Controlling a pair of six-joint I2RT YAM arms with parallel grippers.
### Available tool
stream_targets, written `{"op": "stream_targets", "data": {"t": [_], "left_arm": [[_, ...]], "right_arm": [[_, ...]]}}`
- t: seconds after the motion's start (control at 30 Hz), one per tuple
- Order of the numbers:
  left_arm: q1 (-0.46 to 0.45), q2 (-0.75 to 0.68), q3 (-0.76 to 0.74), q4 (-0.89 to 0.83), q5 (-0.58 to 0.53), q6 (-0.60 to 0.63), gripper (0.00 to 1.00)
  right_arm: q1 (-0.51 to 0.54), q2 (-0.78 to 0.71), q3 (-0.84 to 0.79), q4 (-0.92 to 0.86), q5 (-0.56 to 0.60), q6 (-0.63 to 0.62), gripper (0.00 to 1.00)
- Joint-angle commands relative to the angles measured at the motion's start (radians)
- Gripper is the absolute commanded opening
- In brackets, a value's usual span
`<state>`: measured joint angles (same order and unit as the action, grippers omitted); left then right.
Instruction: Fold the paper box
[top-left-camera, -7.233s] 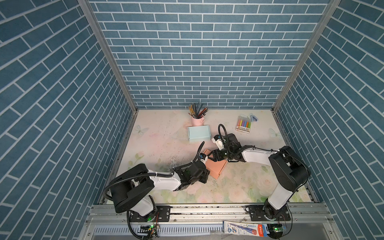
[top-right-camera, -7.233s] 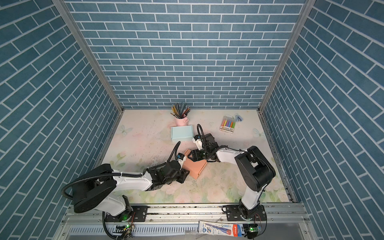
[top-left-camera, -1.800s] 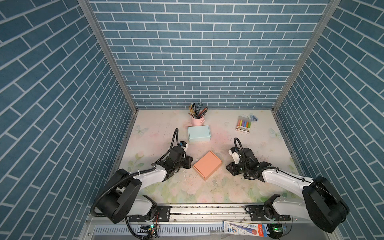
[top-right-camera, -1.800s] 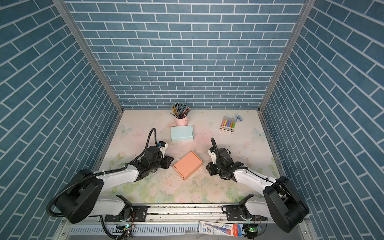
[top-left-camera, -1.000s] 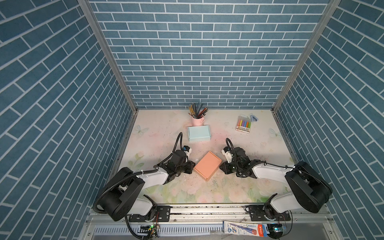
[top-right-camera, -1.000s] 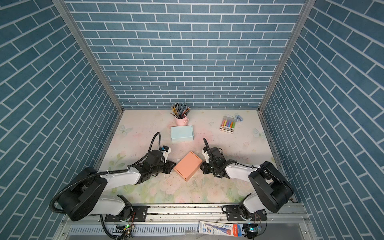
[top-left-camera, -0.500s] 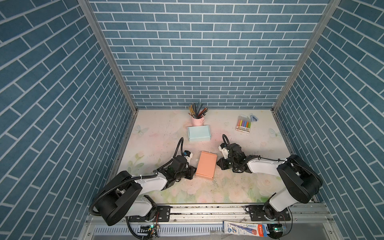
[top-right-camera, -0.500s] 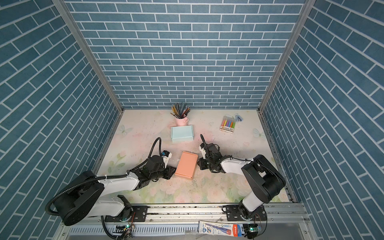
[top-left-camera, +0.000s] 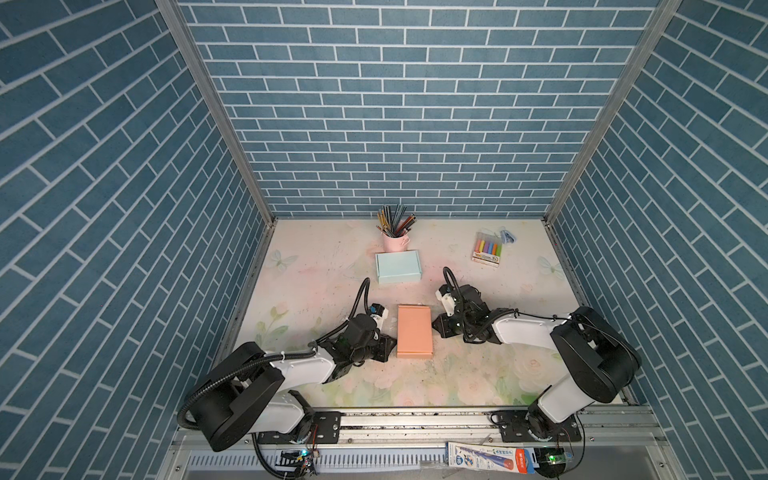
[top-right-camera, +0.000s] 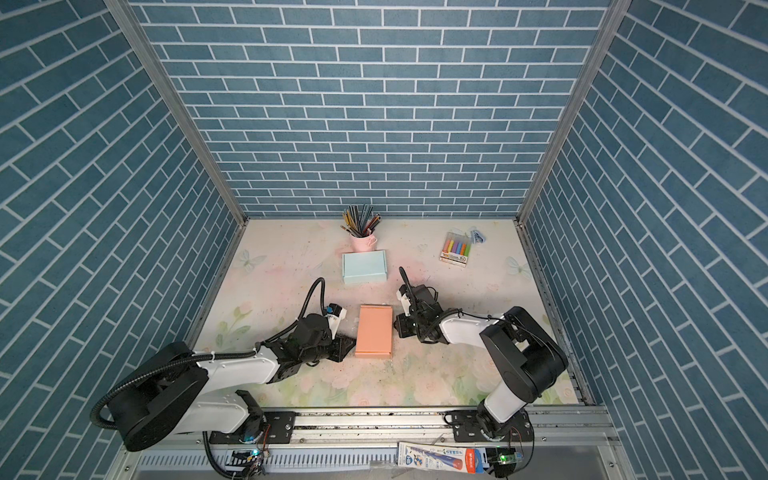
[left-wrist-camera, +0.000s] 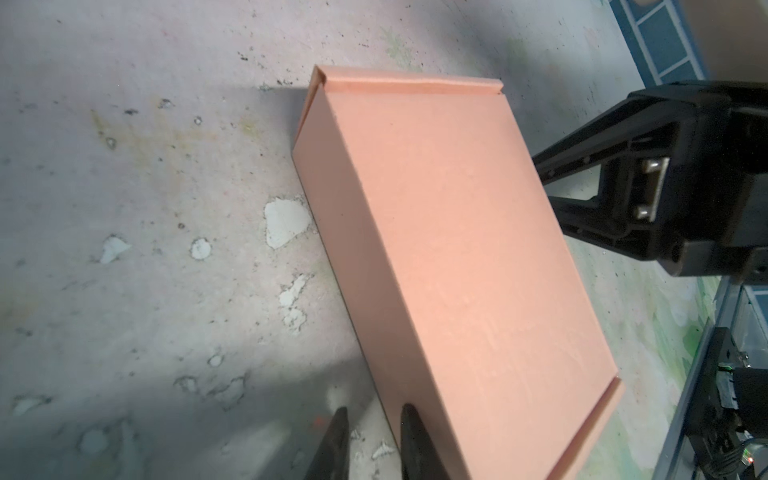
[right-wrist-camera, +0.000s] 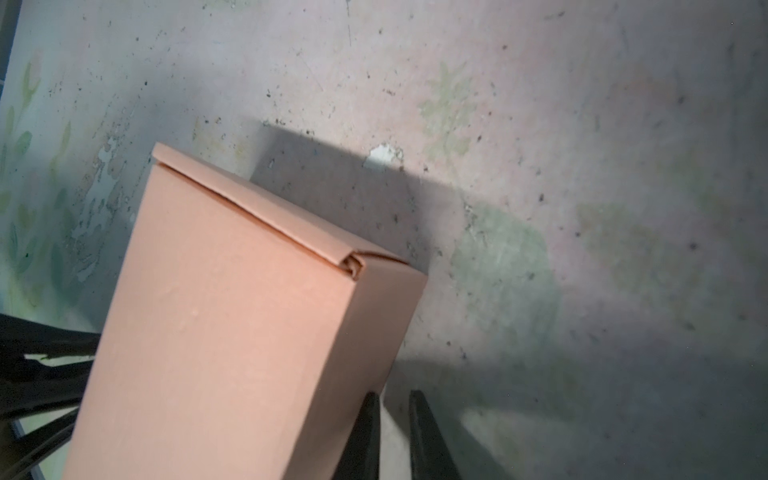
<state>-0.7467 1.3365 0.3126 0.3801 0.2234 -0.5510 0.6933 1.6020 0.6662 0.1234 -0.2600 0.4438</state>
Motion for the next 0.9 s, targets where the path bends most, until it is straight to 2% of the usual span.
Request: {"op": "stream_targets", "data": {"t": [0.0,0.27,0.53,0.87], "left_arm": [[-0.005,-0.021,-0.009,-0.004,-0.026,-0.006,0.24],[-0.005,-0.002,0.0,-0.002,-0.023,0.003,0.24],[-0.012,-0.019,-0.041,0.009,-0.015,-0.019,0.24],[-0.073,-0.026,-0.047,0.014,-0.04,-0.054,0.24]], "right_arm": [[0.003,0.003,0.019,-0.01,0.0,-0.027,0.17],[0.006,-0.086,-0.081,-0.018,0.017,0.011,0.17],[0.055,-0.202,-0.169,-0.072,0.052,0.056,0.17],[0.15,-0.193,-0.181,-0.048,0.069,0.116,0.17]]}}
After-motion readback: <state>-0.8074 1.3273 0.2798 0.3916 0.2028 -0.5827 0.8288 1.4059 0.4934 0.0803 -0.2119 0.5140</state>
